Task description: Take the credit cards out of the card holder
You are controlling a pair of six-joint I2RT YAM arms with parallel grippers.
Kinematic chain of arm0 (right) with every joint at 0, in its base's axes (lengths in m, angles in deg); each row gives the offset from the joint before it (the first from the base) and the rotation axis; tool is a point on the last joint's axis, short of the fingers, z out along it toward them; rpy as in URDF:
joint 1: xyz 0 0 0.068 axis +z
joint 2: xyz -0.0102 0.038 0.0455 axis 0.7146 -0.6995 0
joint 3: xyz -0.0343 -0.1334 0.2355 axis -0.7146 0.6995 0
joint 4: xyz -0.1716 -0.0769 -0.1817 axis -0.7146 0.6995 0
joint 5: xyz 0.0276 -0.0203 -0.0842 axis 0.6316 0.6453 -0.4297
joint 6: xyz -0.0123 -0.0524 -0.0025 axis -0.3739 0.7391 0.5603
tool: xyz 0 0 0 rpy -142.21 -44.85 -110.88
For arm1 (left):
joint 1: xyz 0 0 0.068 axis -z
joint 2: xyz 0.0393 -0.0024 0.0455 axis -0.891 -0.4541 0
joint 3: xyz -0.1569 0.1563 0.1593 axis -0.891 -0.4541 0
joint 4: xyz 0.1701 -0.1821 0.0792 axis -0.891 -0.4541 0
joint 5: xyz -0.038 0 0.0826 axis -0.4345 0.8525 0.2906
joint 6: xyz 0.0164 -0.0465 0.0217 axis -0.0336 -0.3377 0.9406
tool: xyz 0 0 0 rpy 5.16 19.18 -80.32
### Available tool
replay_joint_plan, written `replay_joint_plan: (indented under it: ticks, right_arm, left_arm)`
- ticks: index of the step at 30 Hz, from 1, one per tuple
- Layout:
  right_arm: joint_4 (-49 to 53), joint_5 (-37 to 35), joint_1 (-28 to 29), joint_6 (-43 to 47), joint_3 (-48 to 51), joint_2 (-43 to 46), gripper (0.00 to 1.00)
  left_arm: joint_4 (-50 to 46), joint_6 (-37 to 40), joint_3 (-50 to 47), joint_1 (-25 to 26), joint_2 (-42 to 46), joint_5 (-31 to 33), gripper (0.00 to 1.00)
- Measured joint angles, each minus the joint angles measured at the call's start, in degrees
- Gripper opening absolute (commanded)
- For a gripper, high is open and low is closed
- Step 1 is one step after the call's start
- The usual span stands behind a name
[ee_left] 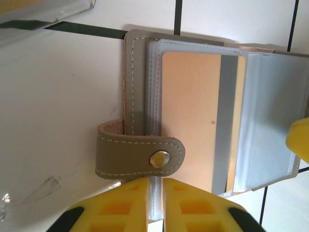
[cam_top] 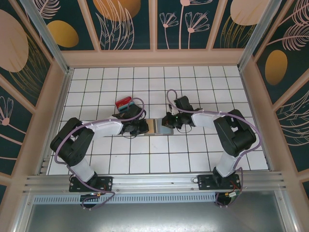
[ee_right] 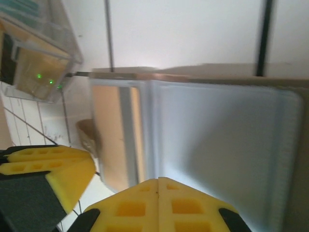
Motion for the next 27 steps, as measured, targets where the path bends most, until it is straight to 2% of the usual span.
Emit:
replay_joint_plan:
  ticks: [3, 8, 13, 27]
  right_arm:
    - [0.0, -0.1, 1.2, 0.2, -1.3, -0.1, 0.1]
    - [0.0, -0.5, 2.4, 0.3, -1.8, -1.6, 0.1]
    - [0.0, -0.9, 2.9, 0.2, -2.2, -3.5, 0.1]
    - [0.0, -0.8, 3.2, 0.2, -3.1, -5.6, 0.14]
  left_arm:
    - [0.0, 0.1, 0.0, 0.0, 0.2, 0.0, 0.18]
    - [0.0, 0.0, 0.0, 0.0, 0.2, -0.1, 0.08]
    - [0.0, 0.0, 0.0, 0.0, 0.2, 0.0, 0.01]
    - [0.1, 0.0, -0.6, 0.0, -1.1, -0.1, 0.0]
